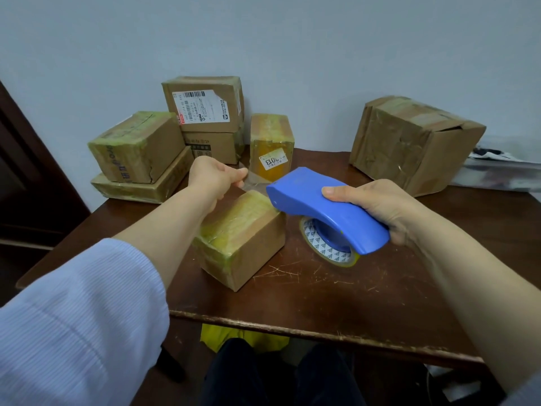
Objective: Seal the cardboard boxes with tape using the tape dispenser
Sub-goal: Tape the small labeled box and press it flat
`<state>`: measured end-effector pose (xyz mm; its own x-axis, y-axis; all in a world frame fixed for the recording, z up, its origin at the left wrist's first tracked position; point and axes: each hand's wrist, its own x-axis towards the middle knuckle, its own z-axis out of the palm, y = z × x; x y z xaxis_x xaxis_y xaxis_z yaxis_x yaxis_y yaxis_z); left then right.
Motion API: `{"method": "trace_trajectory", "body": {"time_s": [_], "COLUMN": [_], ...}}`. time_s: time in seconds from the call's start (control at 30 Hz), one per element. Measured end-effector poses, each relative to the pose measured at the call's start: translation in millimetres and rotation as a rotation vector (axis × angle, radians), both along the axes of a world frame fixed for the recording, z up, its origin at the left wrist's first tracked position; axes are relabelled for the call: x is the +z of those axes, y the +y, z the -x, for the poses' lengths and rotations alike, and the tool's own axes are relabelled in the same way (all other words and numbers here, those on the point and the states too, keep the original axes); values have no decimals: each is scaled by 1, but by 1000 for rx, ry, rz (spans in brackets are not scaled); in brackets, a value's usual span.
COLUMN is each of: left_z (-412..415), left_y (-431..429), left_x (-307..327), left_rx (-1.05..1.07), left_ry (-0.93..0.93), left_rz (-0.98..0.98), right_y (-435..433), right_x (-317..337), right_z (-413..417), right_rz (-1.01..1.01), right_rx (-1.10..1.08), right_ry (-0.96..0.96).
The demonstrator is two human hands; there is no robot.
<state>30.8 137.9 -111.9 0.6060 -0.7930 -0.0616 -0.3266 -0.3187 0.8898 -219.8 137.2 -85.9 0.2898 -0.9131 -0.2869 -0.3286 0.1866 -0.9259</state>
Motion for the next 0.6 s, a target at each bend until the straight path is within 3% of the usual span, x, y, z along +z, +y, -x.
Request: {"method": "trace_trajectory", "body": {"time_s": [0.33, 0.6], "left_z": [1, -1], "left_y": [-4, -10], "left_x": [-10, -15], "left_rx": [-8, -85], "left_ry": [-41, -44], "left_rz": [-88, -296], "right_y": [-3, -3], "right_x": [-8, -16], "right_z": [-3, 1], "right_rz": [-20, -74], "right_rx": [-6, -2], "right_ry": [23, -13]}}
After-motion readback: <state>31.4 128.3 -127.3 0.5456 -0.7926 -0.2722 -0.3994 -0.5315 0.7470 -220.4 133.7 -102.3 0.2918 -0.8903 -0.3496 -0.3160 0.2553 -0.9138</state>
